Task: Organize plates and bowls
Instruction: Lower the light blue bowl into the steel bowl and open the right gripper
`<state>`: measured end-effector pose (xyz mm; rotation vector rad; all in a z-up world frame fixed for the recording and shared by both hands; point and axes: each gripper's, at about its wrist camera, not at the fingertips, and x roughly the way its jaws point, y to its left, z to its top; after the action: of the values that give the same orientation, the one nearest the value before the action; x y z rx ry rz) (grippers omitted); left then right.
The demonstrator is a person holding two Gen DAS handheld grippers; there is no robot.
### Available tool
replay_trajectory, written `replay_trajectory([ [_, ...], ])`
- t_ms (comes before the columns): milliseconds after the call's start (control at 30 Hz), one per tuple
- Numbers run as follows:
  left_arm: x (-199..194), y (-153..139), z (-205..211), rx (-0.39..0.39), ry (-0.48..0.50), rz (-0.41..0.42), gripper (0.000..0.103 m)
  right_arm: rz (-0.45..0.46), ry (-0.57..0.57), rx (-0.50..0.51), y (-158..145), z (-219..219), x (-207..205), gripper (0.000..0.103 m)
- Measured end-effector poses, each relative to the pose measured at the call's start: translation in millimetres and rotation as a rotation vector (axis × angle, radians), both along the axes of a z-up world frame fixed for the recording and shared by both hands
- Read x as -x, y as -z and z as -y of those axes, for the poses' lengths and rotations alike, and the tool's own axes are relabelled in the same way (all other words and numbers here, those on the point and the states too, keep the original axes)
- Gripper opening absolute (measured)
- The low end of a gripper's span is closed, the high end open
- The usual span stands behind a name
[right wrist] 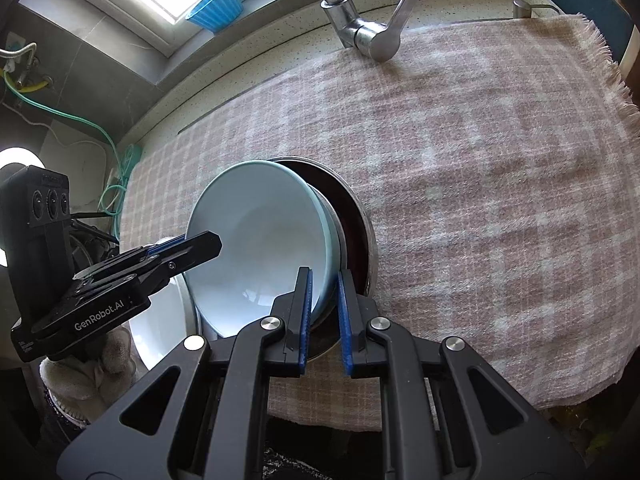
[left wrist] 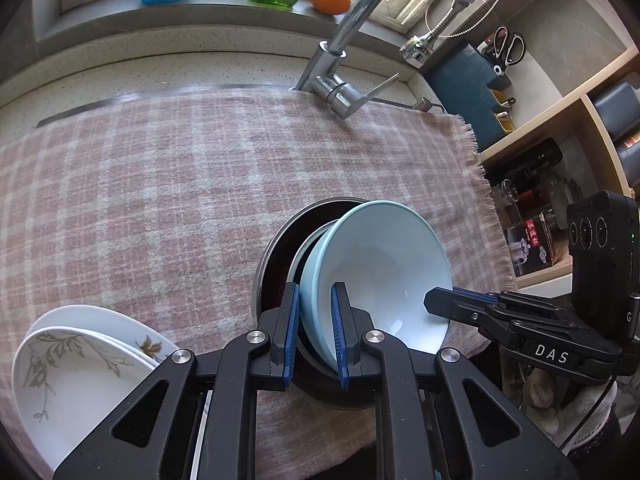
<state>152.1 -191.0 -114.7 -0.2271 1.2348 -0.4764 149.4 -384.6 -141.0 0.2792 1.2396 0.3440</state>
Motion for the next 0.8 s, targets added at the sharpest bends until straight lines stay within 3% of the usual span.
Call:
replay_trajectory([
  [500,-1,1,-1,-0.016,0.005,-0.009,0.014,0.024,-0.011,0.008,-6,2,2,0.015],
  [633,1,-3,-3,-0.008,0.004,0.002,0.014,0.052,-0.007,0.011,-11,5,6,0.04],
  [700,1,-6,-5,0.003,0.009,0.012,0.015,0.072,-0.005,0.011,-15,7,9,0.042],
  [800,3,-11,-12,0.014,0.004,0.028,0.027,0.119,0.005,0.014,-24,11,15,0.042],
])
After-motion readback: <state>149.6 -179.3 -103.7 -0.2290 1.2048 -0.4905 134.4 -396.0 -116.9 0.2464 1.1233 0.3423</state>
